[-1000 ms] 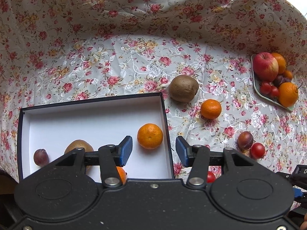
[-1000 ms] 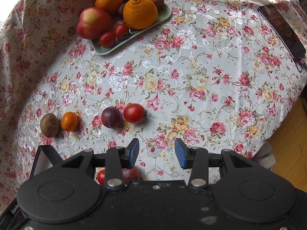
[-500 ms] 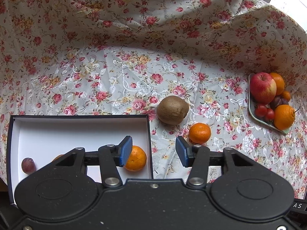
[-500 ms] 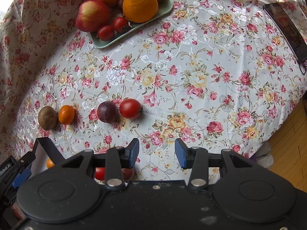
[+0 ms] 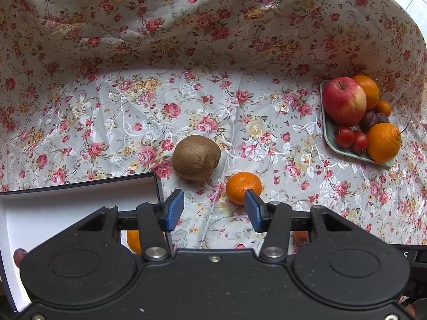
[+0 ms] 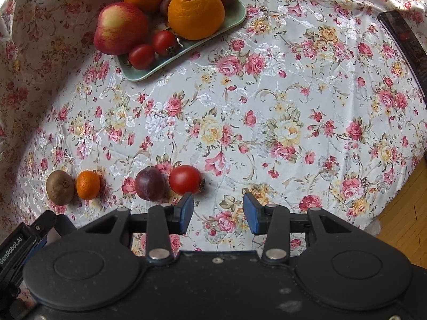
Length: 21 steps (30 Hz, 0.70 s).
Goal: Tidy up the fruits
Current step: 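Reach a mandarin with the left tool while the right tool reaches a red tomato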
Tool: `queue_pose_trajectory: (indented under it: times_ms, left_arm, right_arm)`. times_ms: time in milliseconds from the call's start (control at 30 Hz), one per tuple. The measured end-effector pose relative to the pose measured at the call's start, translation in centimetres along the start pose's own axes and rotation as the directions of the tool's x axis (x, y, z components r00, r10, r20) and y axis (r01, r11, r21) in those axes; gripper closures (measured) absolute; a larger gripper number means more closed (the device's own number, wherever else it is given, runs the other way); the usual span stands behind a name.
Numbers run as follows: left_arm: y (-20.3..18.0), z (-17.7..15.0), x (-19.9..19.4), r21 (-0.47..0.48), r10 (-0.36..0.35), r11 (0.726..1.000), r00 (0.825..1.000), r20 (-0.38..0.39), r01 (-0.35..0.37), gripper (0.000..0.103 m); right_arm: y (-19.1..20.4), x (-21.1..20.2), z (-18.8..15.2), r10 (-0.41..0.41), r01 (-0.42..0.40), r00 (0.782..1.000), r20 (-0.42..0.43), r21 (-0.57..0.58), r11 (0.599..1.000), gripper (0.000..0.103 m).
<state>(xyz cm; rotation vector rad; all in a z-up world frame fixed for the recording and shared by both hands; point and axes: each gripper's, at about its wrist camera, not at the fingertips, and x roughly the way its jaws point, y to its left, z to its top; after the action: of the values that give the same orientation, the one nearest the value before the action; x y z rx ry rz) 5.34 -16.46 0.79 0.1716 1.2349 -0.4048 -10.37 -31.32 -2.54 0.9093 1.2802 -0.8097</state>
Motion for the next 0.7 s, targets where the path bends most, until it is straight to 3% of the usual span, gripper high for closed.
queue_pose_trajectory:
  times_ms: [267,500,700]
  left_arm:
    - [-2.0,0.5,1.7,0.061,-0.020,0.998,1.000,-0.013,0.021,0.046]
    - [-2.6,1.2,3.6,0.037,-0.045,0.998,0.997,-0.055,0.047,0.046]
    - [-2.9,1.9,5.0,0.031,-0.019,0.999,0.998,-0.057,0.020,0.046]
  right_arm:
    - [2.0,1.1,0.6,-0.011,0.010,1.000,-0.014,-0.042,0.999,0.058]
    - [2.6,2.0,1.3,-0.019,0.018,1.000,-0.019,-0.053,0.998,0.058]
    - [2.5,2.8,2.0,-0.023,0.021,0.999,-0.039,-0.061,0.998,0.058]
